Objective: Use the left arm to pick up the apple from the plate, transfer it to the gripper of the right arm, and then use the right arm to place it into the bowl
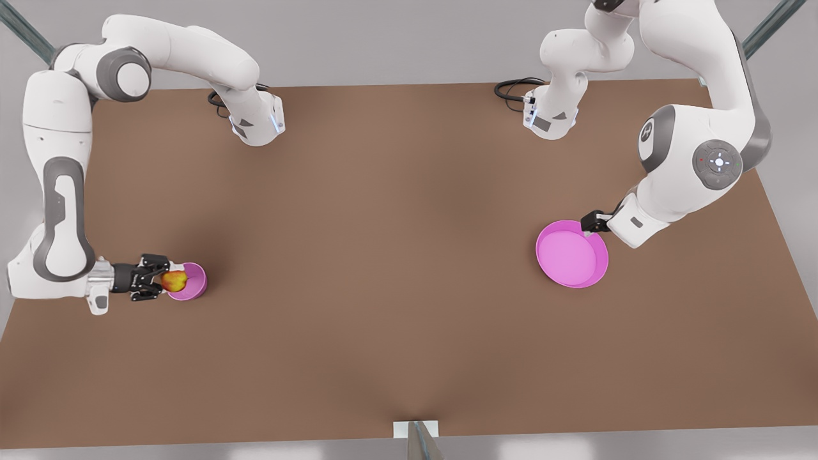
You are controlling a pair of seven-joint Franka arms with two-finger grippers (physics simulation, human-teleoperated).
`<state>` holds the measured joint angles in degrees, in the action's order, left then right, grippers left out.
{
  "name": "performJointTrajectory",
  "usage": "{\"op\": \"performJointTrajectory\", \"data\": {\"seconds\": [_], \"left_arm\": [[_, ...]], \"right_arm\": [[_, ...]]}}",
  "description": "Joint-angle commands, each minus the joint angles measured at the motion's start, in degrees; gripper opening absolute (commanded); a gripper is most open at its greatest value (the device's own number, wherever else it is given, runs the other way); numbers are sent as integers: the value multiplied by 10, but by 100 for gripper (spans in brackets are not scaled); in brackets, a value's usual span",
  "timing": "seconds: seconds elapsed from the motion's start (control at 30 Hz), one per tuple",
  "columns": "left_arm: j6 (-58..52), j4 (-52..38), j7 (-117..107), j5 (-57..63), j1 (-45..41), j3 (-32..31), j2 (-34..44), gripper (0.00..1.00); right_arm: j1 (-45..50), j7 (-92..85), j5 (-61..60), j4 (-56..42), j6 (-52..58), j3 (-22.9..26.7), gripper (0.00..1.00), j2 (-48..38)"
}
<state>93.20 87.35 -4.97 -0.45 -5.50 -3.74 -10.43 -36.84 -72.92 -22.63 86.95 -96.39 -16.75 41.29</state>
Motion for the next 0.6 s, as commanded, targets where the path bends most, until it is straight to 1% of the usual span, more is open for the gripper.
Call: {"op": "performJointTrajectory", "data": {"seconds": [0.0,0.17,0.27,0.3,0.33,0.37,0.4,0.5,0.57], "left_arm": [[0,-1,15,0,0,0,1,100],[0,-1,15,3,-2,0,1,100],[0,-1,15,3,-2,0,1,100],[0,-1,15,3,-2,0,1,100],[0,-1,15,3,-2,0,1,100],[0,-1,15,2,-2,0,1,100],[0,-1,15,2,-2,0,1,100],[0,-1,14,2,-2,0,1,100],[0,-1,14,2,-2,0,1,100]], "right_arm": [[4,66,27,0,-29,0,63,4],[4,74,54,0,-44,1,63,19],[4,77,62,0,-45,1,66,21],[4,77,62,0,-44,1,70,23],[4,79,62,0,-45,1,71,23],[4,81,63,0,-44,1,80,23],[4,81,63,0,-44,1,84,23],[4,97,70,-1,-43,0,91,19],[5,98,74,-19,-42,-1,91,19]]}}
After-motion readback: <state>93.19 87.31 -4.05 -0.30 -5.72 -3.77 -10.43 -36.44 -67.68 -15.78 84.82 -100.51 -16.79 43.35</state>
